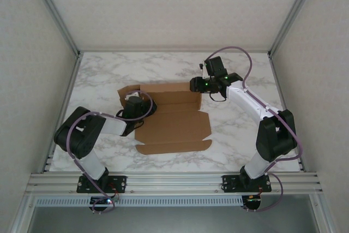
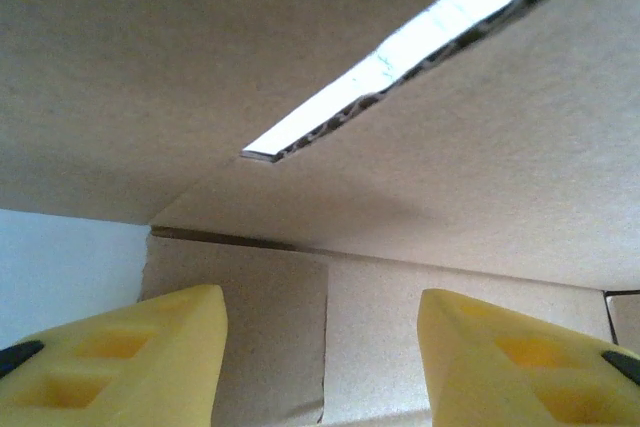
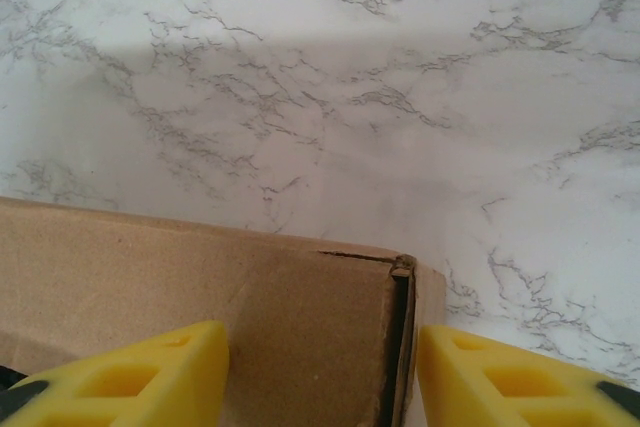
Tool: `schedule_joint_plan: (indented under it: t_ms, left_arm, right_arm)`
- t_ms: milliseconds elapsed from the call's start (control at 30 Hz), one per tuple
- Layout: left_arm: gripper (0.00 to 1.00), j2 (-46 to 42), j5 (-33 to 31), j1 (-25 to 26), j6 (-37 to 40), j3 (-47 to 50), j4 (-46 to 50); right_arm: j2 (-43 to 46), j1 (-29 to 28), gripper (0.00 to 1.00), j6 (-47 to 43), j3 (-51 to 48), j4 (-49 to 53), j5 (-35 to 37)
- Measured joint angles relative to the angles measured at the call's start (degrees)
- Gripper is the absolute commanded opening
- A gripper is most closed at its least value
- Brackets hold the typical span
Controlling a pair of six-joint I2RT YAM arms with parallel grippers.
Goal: Fold the paper box
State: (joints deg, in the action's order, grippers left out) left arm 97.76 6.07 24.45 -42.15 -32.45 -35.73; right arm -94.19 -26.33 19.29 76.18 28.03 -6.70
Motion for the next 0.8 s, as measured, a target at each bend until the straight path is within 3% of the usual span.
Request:
schedule_joint_plan:
  t_ms: [367, 800]
  left_arm:
    - [0.54, 1.60, 0.04, -0.02, -0.02, -2.38, 0.44]
    - [0.59, -16.76, 0.20, 0.24, 1.97, -2.69, 14.43]
  right_arm:
    - [-0.04, 0.63, 0.53, -0.02, 0.00, -0.13, 0.66]
    - [-0.24, 0.57, 0.53, -0.04, 0.28, -0.04, 1.09]
